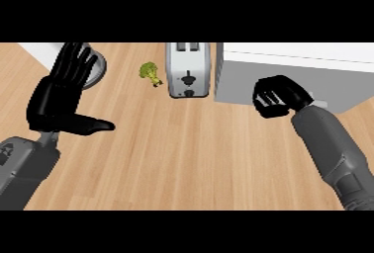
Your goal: Pick up the cup, place it into the drawer and close the drawer
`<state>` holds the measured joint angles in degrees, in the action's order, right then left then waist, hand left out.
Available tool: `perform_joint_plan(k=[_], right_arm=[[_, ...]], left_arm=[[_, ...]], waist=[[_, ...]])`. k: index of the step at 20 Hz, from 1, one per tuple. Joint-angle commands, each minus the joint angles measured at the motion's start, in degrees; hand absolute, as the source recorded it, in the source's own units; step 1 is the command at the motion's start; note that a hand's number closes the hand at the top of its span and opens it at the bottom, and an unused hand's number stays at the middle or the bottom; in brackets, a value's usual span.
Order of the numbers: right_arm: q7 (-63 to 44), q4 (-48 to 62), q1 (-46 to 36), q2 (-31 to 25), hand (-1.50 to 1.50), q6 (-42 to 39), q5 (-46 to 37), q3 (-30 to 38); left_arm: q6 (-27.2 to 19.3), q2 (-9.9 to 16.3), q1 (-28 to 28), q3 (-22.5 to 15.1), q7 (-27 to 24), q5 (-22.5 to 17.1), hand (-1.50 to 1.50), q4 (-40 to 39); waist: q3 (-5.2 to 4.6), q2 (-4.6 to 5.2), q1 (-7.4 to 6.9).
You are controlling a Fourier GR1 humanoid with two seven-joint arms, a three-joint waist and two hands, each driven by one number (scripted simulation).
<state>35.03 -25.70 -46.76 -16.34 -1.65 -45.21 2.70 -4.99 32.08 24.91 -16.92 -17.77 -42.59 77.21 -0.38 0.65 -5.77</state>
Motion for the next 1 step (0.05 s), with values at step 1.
perform_joint_plan(k=[1], right_arm=[[-5.46,4.93,-5.78,-5.16,1.5,2.37,1.17,4.7]], left_arm=[[0.28,-0.15,-1.18,-0.12,-0.57,0.3,-1.5,0.27]], waist=[[0.67,2.44,-2.18]])
